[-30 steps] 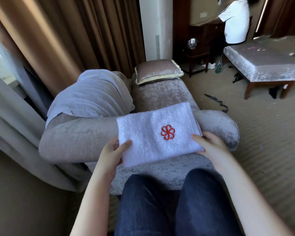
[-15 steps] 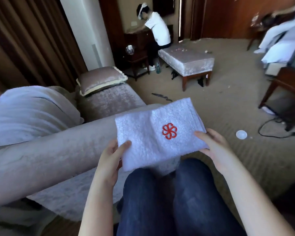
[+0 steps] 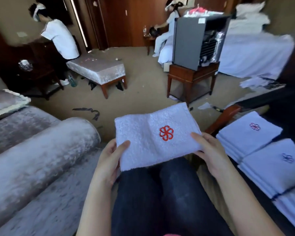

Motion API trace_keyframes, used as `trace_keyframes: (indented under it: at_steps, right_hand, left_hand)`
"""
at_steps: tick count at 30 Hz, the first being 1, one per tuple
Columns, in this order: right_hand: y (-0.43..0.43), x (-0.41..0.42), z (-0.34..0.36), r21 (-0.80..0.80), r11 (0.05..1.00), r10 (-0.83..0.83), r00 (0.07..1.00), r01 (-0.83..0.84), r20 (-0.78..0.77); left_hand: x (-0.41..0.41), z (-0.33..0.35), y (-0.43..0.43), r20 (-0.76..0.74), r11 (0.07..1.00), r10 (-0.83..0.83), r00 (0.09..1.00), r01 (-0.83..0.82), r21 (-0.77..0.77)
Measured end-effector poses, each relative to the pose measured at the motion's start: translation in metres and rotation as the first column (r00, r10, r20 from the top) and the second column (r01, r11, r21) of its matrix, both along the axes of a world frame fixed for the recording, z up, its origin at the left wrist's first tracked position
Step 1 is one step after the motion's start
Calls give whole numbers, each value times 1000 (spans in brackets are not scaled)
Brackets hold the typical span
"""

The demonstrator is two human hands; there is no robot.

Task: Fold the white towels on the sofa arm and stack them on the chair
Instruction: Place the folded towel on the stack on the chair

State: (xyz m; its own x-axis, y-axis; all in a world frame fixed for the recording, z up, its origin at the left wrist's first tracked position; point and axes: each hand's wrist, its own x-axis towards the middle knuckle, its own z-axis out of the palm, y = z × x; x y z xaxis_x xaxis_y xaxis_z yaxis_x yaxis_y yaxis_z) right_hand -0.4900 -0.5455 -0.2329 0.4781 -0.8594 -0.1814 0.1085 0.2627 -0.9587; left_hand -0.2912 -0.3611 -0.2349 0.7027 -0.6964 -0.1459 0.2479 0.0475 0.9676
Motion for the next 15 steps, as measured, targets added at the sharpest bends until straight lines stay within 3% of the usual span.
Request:
trace_keyframes:
  at_steps: [9, 15]
  right_hand:
    - [-13, -131, -16, 55, 942, -332, 943, 331, 10]
    - [-29, -183, -35, 99, 893, -441, 898, 439, -8]
  left_hand:
    - [-74, -11, -101, -17, 908, -413, 911, 413, 68]
    - [-116, -29, -160, -64, 825, -549, 833, 553, 119]
